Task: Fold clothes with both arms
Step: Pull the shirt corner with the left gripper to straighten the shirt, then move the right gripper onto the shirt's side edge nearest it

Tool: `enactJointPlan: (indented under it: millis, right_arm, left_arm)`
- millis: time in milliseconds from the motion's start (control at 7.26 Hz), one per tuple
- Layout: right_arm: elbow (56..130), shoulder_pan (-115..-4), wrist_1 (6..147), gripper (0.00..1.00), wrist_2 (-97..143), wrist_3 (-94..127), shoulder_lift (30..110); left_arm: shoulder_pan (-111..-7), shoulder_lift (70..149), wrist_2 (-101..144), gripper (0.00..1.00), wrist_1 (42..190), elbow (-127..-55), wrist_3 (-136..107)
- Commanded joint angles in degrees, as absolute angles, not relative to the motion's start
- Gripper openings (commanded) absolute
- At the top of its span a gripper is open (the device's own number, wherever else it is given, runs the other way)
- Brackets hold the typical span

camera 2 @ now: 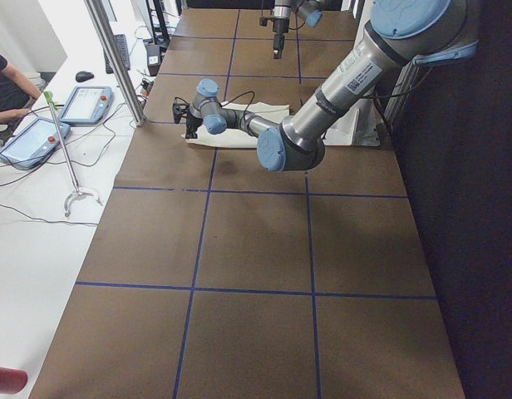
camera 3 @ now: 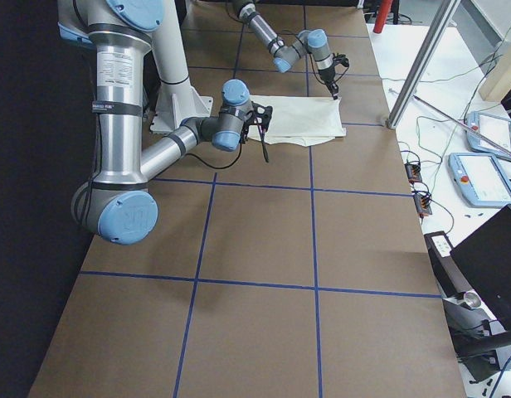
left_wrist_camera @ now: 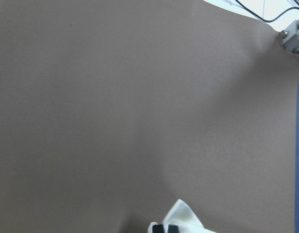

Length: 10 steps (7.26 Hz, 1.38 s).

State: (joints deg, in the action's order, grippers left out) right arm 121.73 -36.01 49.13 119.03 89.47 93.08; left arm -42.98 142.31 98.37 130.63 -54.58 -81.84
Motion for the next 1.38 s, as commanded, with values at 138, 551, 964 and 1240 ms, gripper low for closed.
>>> enactJointPlan:
  millis: [138,551,964,1240]
  right_arm:
    - [121.6,-35.9,49.2,1.0,119.0,89.4,93.1]
    - [120.6,-35.9,50.8,1.0,118.5,88.9,91.9]
    - [118.2,-35.2,58.6,1.0,117.2,86.7,85.9]
    - [118.0,-32.4,70.0,1.0,113.6,82.5,78.6]
  left_arm:
    - [-43.0,142.4,97.4,1.0,131.1,-54.4,-81.7]
    - [-43.7,142.4,98.1,1.0,130.5,-55.1,-80.7]
    - [-43.9,138.9,103.0,1.0,119.1,-66.0,-79.6]
    - [-44.0,129.0,107.0,1.0,109.0,-85.0,-76.2]
